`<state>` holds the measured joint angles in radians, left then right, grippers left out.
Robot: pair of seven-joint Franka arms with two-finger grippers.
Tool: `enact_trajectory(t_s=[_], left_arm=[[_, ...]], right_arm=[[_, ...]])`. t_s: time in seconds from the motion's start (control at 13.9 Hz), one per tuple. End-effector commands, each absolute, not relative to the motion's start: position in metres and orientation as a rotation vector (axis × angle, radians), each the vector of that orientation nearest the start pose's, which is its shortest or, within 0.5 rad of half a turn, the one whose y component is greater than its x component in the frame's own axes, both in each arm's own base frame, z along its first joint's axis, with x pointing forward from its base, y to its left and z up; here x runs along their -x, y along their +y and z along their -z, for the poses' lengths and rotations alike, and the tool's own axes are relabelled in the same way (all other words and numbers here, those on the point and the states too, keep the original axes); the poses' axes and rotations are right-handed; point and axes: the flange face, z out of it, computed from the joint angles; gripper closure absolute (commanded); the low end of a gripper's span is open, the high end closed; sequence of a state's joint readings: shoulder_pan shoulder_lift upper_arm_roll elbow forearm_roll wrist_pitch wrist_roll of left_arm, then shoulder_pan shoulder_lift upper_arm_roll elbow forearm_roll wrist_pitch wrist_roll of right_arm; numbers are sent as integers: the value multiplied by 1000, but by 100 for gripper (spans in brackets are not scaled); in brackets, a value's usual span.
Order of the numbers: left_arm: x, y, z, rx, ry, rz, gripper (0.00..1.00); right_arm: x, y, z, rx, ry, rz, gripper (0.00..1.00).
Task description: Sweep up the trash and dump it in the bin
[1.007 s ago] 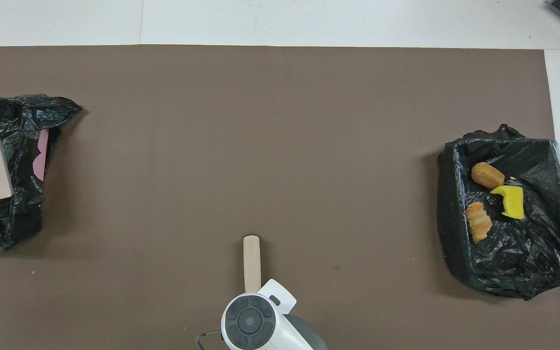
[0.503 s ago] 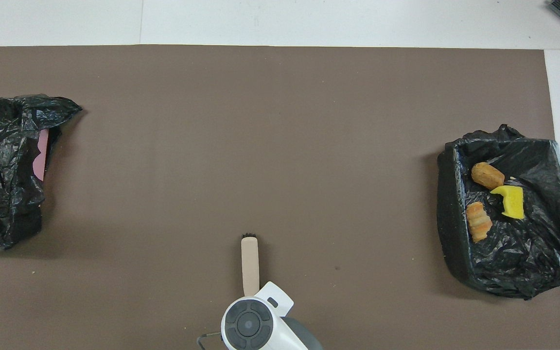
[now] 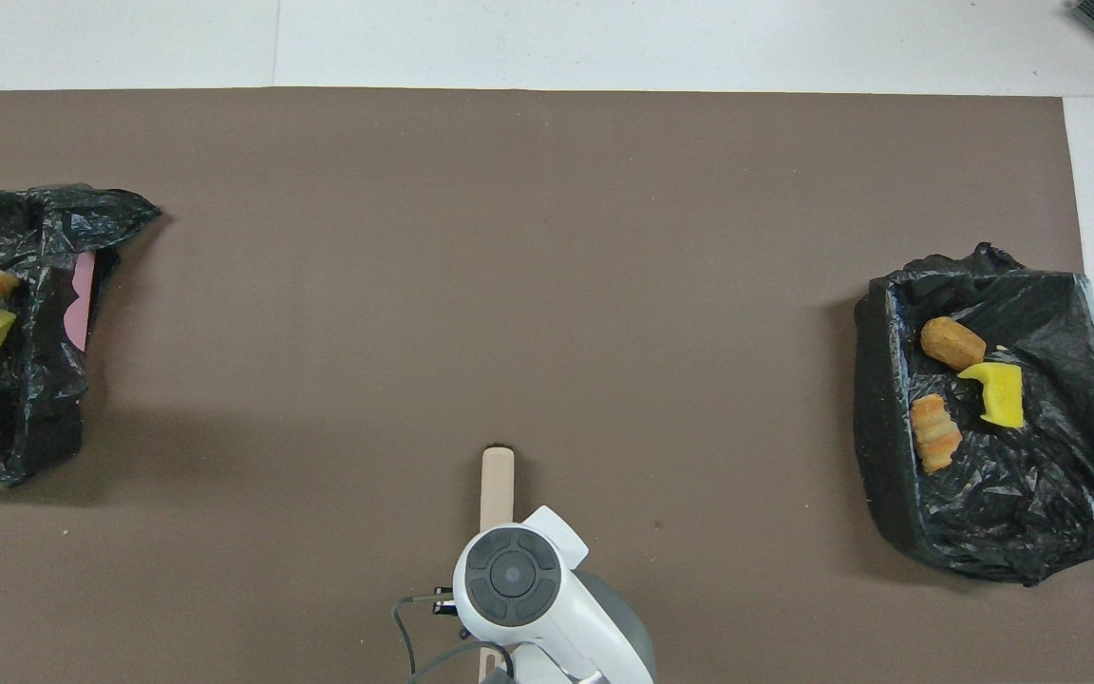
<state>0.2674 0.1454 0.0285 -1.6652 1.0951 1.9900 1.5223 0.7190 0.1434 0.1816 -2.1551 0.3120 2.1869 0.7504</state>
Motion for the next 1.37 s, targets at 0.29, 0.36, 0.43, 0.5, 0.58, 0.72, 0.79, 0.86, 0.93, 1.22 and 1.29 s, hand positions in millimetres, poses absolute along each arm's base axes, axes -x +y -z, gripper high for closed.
enact_trajectory(t_s=[0.29, 0.36, 0.43, 0.5, 0.58, 0.72, 0.79, 0.86, 0.93, 1.22, 1.29], left_arm=[[-566, 198, -571, 1634, 1409, -1024, 100], [-565, 188, -571, 1644, 1391, -1036, 100], [-565, 187, -571, 1645, 1388, -1044, 100], [-564, 195, -572, 1646, 1382, -1044, 100], [-564, 201, -575, 1619, 1385, -1041, 100], [-560, 227, -577, 1611, 1378, -1024, 100], [-560, 228, -576, 1609, 1382, -1025, 100], [-560, 228, -577, 1616, 1379, -1030, 100], [-561, 223, -580, 1625, 1380, -1009, 100], [-554, 199, -594, 1797, 1392, -895, 100], [-549, 196, -596, 1862, 1399, -854, 100]], right_arm=[[-416, 385, -409, 2944, 253, -361, 20], [-426, 370, -426, 2954, 268, -308, 11], [-435, 356, -441, 2964, 281, -247, 3], [-443, 342, -452, 2978, 297, -197, 0], [-449, 329, -461, 2995, 306, -144, 0], [-464, 301, -487, 3003, 341, -55, 0], [-477, 279, -507, 3008, 345, -62, 0], [-490, 258, -529, 3028, 297, -98, 0], [-499, 238, -546, 3045, 259, -110, 0], [-519, 186, -584, 3105, 276, -49, 0], [-524, 175, -593, 3123, 292, -12, 0]])
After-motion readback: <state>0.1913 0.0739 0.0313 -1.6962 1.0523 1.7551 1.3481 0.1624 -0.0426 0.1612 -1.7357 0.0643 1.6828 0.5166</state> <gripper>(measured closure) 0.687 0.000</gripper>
